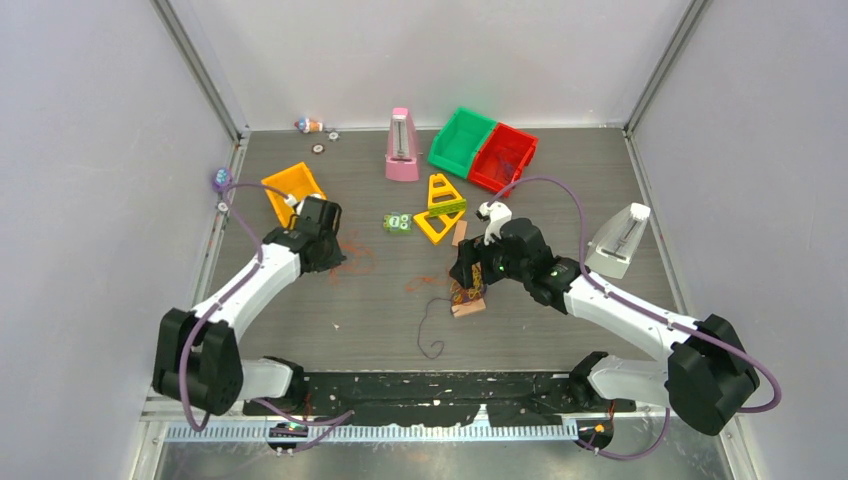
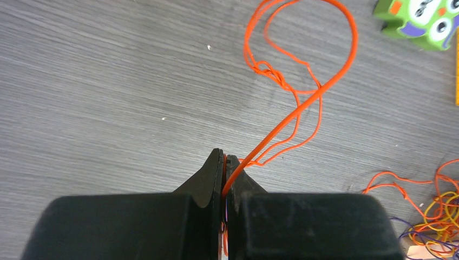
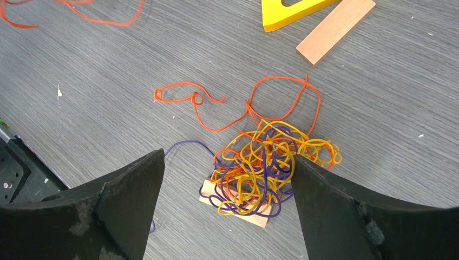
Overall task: Untangle the cables
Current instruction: Pick up the cable from the bin.
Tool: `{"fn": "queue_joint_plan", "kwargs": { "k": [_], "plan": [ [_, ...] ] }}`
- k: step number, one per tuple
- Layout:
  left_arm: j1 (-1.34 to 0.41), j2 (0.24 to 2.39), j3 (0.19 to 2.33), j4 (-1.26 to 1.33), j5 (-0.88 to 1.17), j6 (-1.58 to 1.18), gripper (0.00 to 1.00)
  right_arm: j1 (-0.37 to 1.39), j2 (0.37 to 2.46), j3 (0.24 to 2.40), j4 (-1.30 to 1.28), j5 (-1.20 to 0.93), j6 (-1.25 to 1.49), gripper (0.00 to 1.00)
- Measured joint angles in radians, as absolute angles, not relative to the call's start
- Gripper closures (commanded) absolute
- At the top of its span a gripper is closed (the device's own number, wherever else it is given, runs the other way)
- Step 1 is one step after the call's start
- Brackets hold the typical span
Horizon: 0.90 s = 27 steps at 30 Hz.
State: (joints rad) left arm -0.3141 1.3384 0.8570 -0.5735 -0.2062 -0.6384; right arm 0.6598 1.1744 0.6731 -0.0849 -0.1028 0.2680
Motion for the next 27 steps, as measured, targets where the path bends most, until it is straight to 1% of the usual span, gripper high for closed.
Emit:
{"fn": "queue_joint_plan", "kwargs": {
  "k": [5,15,26,27],
  "plan": [
    [-0.314,1.249,0.887,-0.625,-0.235,-0.619,1.00,0.660,1.173,0.673,-0.085,-0.103,0.268,0.10],
    [-0.314,1.168,0.925,-0.682,-0.205,-0.566,1.00,0.660,1.173,0.673,-0.085,-0.109,0.268,0.08],
    [-0.314,1.146,0.953,-0.717,-0.149,-0.517,1.00,0.660,1.185,0.683,-0.093,-0.115,0.266,0.07],
    [-0.314,1.151,0.953,-0.715,-0.145,-0.516,0.97,0.660,1.188,0.683,-0.093,-0.115,0.266,0.07]
  ]
}}
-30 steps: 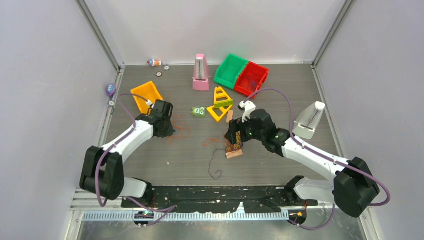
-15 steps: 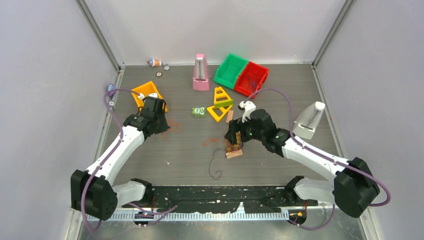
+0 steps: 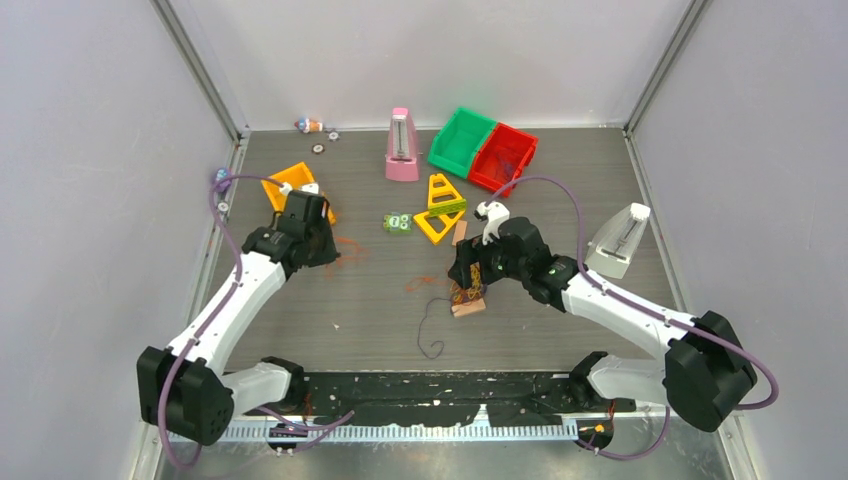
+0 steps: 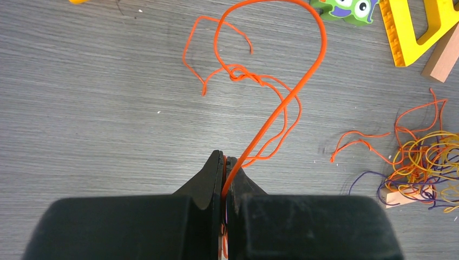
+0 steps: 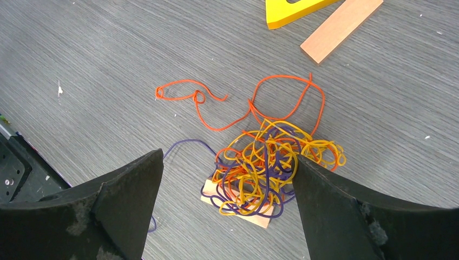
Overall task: Untangle the cables
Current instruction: Pick up the cable from the bin.
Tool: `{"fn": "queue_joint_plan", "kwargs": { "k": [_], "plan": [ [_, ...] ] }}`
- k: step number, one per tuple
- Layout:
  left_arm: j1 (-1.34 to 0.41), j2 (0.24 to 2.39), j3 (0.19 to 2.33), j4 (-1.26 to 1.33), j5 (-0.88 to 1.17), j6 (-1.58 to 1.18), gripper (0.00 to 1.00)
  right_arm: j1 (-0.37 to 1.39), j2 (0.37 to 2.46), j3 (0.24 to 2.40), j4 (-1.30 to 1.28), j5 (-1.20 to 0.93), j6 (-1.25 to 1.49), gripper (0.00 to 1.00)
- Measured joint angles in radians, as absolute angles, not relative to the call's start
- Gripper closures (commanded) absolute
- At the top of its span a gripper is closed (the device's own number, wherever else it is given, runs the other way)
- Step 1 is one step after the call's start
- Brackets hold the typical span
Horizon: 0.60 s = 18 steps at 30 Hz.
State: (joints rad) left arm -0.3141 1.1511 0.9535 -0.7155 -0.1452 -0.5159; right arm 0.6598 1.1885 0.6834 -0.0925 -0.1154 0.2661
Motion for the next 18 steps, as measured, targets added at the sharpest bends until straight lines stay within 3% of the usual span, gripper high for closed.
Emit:
{"fn": "queue_joint_plan", "kwargs": {
  "k": [15,16,18],
  "plan": [
    [-0.314,1.416,0.985,-0.641,-0.190,-0.511,1.00,0.660,1.196,0.686,-0.093,-0.122,0.267,0.07],
    [-0.314,1.444,1.005,-0.641,-0.202,-0.510,0.96,0.660,1.196,0.686,-0.094,-0.122,0.267,0.07],
    [-0.314,1.488,1.043,-0.638,-0.220,-0.506,0.79,0.660,1.196,0.686,-0.095,-0.122,0.267,0.07]
  ]
}}
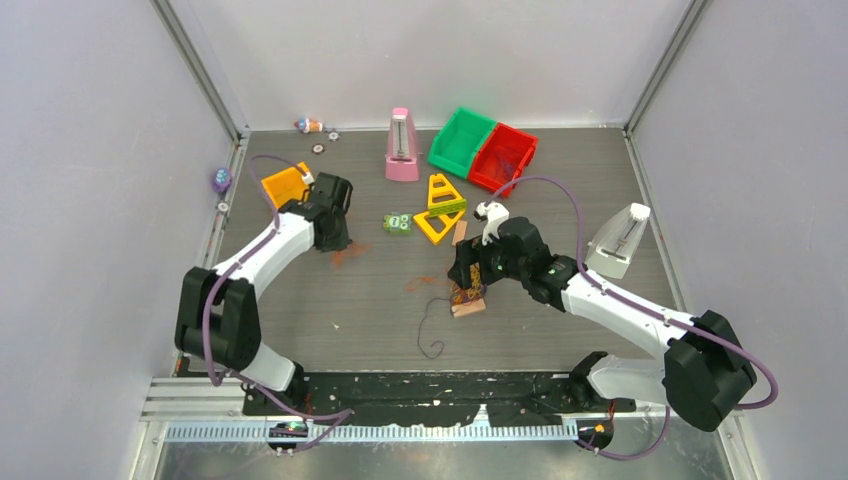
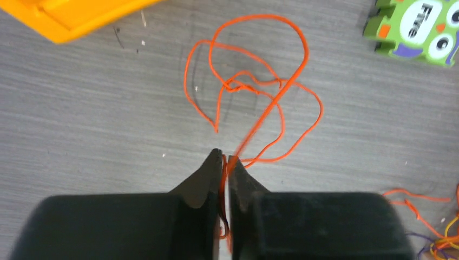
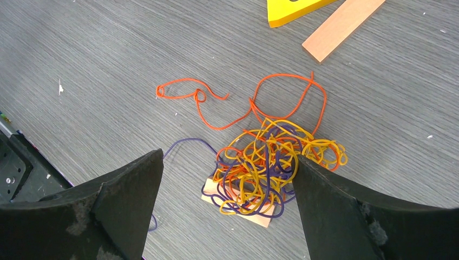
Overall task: Untangle the cables
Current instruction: Pick up the cable from the bin.
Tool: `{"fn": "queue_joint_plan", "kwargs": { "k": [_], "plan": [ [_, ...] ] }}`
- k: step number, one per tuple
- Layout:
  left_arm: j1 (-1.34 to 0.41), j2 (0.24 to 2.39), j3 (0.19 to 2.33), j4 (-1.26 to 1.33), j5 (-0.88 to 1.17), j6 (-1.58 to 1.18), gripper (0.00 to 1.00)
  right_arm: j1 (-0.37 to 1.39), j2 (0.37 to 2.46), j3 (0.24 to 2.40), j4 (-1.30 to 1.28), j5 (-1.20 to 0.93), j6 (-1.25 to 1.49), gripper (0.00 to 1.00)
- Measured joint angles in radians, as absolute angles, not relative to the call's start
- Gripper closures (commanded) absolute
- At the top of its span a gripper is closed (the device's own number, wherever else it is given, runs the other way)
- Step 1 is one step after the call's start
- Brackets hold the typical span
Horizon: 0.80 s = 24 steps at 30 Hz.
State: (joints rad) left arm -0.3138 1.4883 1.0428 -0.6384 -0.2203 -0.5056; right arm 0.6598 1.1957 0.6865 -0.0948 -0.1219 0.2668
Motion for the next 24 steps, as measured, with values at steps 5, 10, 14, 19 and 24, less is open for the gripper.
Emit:
{"fn": "queue_joint_plan", "kwargs": {
  "k": [5,10,14,19,24],
  "plan": [
    [-0.311,1.588,1.119,-0.628,-0.245,-0.489,0.39,0.660,1.195,0.686,-0.099,-0.121,0.266,0.07],
    [-0.287,1.662,1.121,-0.616,-0.215,-0.491,0.24,0.660,1.195,0.686,-0.099,-0.121,0.266,0.07],
    [-0.257,1.708,1.121,-0.603,-0.165,-0.492,0.19,0.660,1.195,0.686,-0.099,-0.121,0.266,0.07],
    [-0.247,1.745,1.126,-0.605,-0.138,-0.492,0.25,0.660,1.195,0.686,-0.099,-0.121,0.265,0.07],
    [-0.247,1.794,1.205,-0.657,-0.115,-0.486,0.36,0.660,1.192,0.686,-0.100,-0.121,0.266,0.07]
  ]
}}
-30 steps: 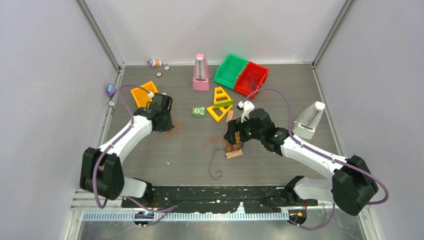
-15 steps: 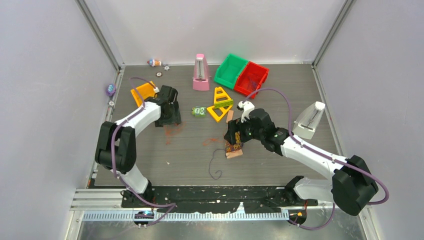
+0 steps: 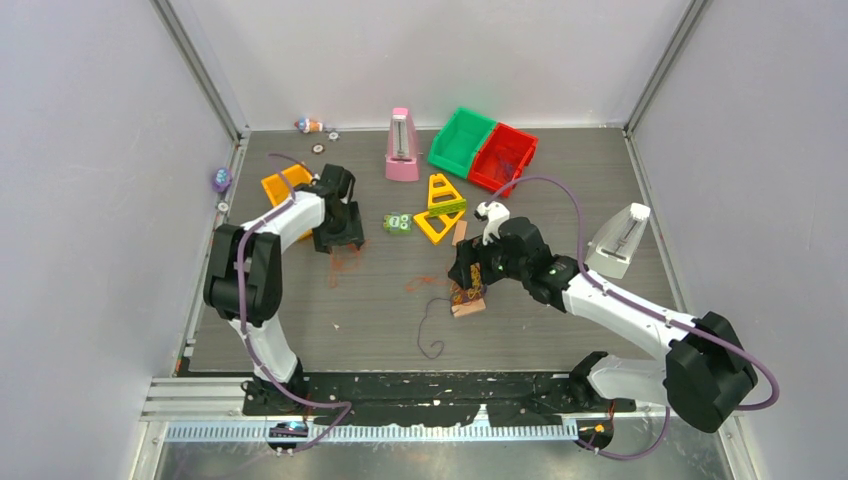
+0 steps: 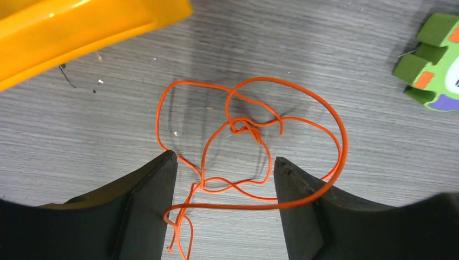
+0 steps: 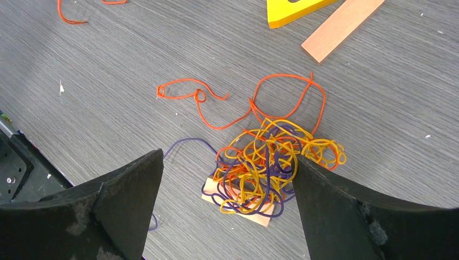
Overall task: Untangle the cables
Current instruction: Pick up the cable from the bin.
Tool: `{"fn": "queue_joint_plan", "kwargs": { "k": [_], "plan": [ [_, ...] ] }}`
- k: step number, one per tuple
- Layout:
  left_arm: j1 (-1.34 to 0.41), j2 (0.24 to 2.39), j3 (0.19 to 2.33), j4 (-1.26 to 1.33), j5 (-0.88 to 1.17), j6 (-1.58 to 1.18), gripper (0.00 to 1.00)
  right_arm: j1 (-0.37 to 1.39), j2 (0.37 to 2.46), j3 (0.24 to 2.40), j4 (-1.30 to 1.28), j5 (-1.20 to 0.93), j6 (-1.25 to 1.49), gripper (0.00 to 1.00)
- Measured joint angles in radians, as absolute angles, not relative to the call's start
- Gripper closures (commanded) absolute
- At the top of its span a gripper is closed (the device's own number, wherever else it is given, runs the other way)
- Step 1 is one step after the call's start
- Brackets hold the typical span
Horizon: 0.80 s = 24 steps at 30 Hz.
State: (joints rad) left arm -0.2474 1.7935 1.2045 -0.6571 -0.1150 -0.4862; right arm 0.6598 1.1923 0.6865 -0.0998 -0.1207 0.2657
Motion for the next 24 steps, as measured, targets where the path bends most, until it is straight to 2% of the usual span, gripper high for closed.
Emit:
{"fn": "queue_joint_plan", "kwargs": {
  "k": [3,6,9,11,13,14,15,20,22,24],
  "plan": [
    [-0.249,1.811,1.242,-0.679,-0.113,-0.484,0.46,0.660,1.180,0.686,-0.100,-0.118,0.266,0.07],
    [-0.252,1.811,1.241,-0.701,-0.113,-0.485,0.67,0.660,1.168,0.686,-0.100,-0.117,0.266,0.08],
    [-0.253,1.811,1.242,-0.727,-0.112,-0.476,0.75,0.660,1.162,0.686,-0.099,-0.118,0.268,0.08],
    [-0.253,1.818,1.246,-0.747,-0.111,-0.469,0.74,0.660,1.162,0.686,-0.100,-0.118,0.268,0.08],
    [-0.253,1.824,1.252,-0.761,-0.108,-0.464,0.59,0.660,1.161,0.686,-0.100,-0.118,0.268,0.08],
    [-0.252,1.826,1.254,-0.764,-0.105,-0.463,0.54,0.660,1.158,0.686,-0.100,-0.118,0.268,0.08],
    [-0.248,1.826,1.254,-0.767,-0.101,-0.461,0.54,0.660,1.155,0.686,-0.100,-0.117,0.268,0.08],
    [-0.224,1.840,1.281,-0.794,-0.095,-0.464,0.80,0.660,1.137,0.686,-0.100,-0.117,0.268,0.08],
    [-0.213,1.856,1.306,-0.804,-0.092,-0.461,0.98,0.660,1.134,0.686,-0.100,-0.117,0.268,0.08],
    [-0.208,1.870,1.327,-0.812,-0.088,-0.455,1.00,0.660,1.133,0.686,-0.100,-0.117,0.268,0.08]
  ]
}}
